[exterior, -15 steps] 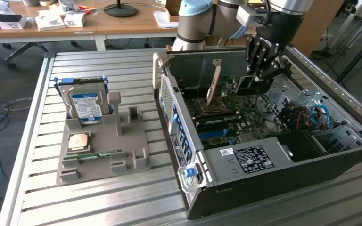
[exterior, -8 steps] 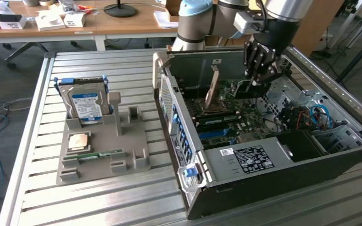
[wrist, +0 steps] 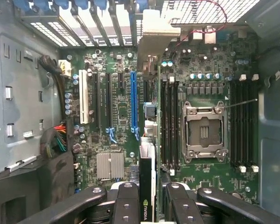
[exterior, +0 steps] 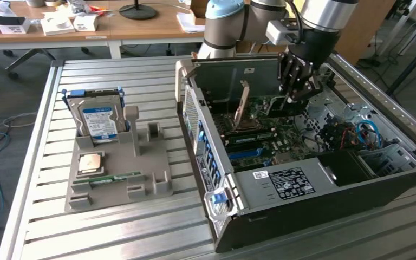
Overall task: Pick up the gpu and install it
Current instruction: 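Insert the gpu into the slot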
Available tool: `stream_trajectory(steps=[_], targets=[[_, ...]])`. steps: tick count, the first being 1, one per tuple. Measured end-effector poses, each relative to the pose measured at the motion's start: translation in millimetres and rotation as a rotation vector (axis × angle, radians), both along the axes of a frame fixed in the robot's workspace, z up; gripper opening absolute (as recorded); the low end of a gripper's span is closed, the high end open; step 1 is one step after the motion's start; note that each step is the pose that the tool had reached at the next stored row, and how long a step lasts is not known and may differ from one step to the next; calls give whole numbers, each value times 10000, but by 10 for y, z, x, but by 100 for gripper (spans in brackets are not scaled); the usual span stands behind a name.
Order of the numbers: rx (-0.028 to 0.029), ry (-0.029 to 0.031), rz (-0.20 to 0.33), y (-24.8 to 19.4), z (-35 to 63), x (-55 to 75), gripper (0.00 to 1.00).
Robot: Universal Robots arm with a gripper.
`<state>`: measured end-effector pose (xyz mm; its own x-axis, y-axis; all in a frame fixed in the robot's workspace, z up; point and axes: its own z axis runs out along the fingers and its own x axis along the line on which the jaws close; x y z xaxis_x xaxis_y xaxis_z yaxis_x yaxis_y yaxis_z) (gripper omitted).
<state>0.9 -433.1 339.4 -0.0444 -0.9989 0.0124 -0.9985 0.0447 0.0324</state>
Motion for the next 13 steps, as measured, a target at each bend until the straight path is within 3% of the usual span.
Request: stream_trajectory(steps=[3,13], targets=[[4,-1,-2,0,-4,-1,27],[2,-1,-2,0,-180,-21,27]])
